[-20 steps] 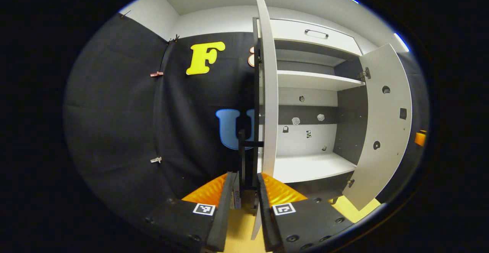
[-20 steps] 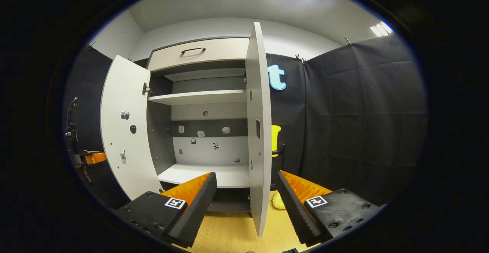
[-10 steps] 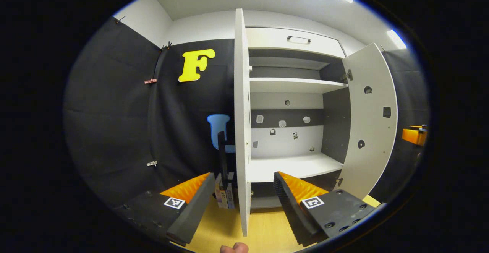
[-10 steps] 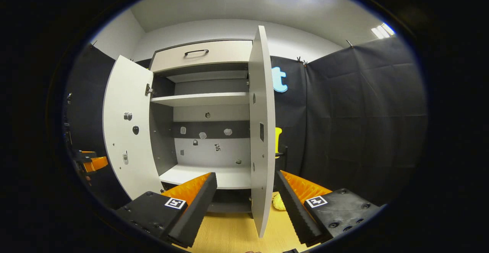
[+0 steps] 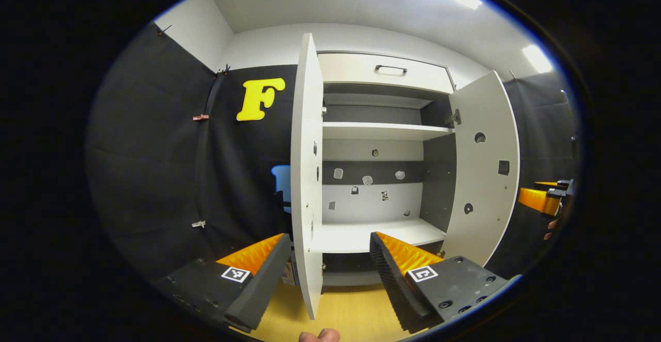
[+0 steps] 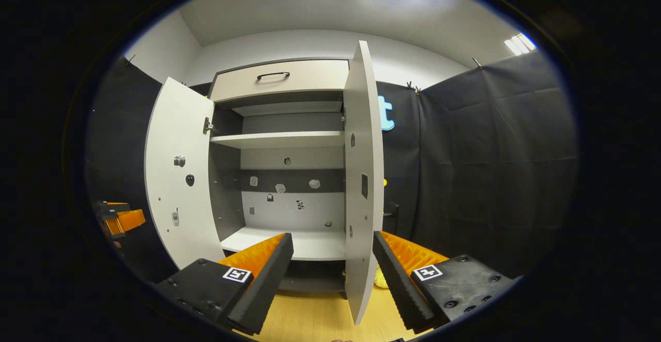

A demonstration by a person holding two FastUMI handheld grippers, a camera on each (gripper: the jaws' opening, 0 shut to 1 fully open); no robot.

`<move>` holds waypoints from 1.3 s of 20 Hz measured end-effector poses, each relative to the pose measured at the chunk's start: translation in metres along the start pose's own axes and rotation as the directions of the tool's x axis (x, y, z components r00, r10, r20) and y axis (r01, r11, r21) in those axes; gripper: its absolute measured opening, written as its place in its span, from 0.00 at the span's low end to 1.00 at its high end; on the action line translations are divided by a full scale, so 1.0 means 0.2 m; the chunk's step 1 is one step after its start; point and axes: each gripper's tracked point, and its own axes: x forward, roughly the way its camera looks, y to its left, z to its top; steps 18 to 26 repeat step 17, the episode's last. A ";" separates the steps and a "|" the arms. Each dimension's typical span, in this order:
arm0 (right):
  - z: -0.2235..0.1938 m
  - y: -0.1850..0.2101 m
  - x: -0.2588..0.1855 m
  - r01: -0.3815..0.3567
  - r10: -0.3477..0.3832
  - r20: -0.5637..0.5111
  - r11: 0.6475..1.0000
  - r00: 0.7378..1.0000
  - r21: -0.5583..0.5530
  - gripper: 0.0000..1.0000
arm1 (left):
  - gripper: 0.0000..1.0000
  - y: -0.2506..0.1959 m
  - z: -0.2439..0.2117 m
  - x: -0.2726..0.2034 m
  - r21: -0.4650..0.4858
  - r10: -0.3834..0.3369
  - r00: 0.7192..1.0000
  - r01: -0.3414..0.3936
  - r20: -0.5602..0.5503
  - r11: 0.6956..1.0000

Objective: Open the right door of the double-door shoe cabinet with the right hand, and open the left door with the left hand.

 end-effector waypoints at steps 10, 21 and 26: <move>-0.03 0.02 0.00 -0.006 0.006 -0.009 1.000 1.000 0.020 0.98 | 0.95 -0.24 -0.01 0.00 0.012 -0.085 0.996 0.085 0.002 0.996; -0.03 0.02 0.00 -0.002 0.002 -0.008 1.000 1.000 0.025 0.98 | 0.95 -0.23 -0.02 0.01 0.017 -0.078 0.997 0.078 -0.008 0.997; -0.03 0.02 0.00 -0.002 0.002 -0.008 1.000 1.000 0.025 0.98 | 0.95 -0.23 -0.02 0.01 0.017 -0.078 0.997 0.078 -0.008 0.997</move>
